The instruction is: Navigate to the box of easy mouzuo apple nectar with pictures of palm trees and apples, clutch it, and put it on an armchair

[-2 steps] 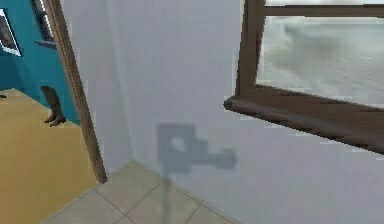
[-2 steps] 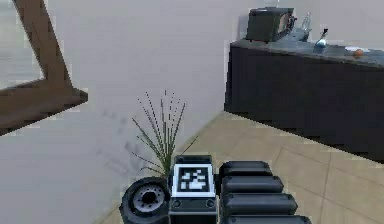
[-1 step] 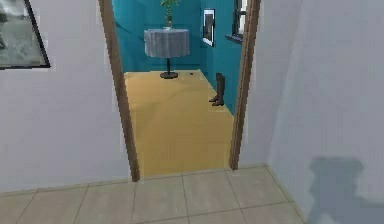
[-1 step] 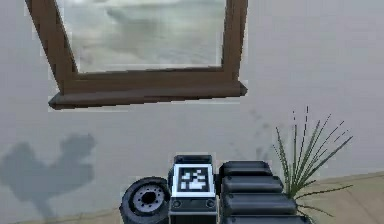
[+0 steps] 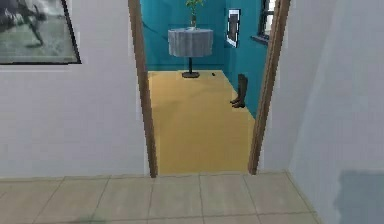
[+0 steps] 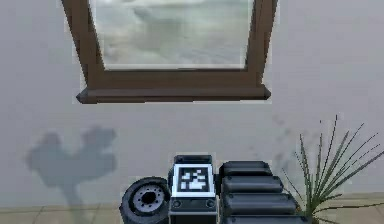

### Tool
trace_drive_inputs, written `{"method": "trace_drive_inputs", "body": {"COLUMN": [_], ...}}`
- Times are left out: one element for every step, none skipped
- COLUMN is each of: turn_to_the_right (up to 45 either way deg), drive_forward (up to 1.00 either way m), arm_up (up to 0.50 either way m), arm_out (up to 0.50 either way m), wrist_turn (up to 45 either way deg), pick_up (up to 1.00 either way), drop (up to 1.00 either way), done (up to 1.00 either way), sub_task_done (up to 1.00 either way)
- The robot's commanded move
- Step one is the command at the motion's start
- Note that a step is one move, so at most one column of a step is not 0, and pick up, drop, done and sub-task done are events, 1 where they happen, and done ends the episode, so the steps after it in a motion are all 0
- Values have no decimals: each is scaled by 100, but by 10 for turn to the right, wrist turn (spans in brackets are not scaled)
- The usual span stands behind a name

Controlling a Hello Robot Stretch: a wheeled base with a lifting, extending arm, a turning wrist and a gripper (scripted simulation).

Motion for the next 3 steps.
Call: {"method": "trace_drive_inputs", "body": {"turn_to_the_right": [0, 90, 0], "drive_forward": [75, 0, 100], "arm_up": [0, 0, 0], "arm_out": [0, 0, 0], "wrist_turn": [0, 0, 0], "pick_up": [0, 0, 0], "drop": [0, 0, 0], "done": [0, 0, 0], "sub_task_done": [0, 0, 0]}}
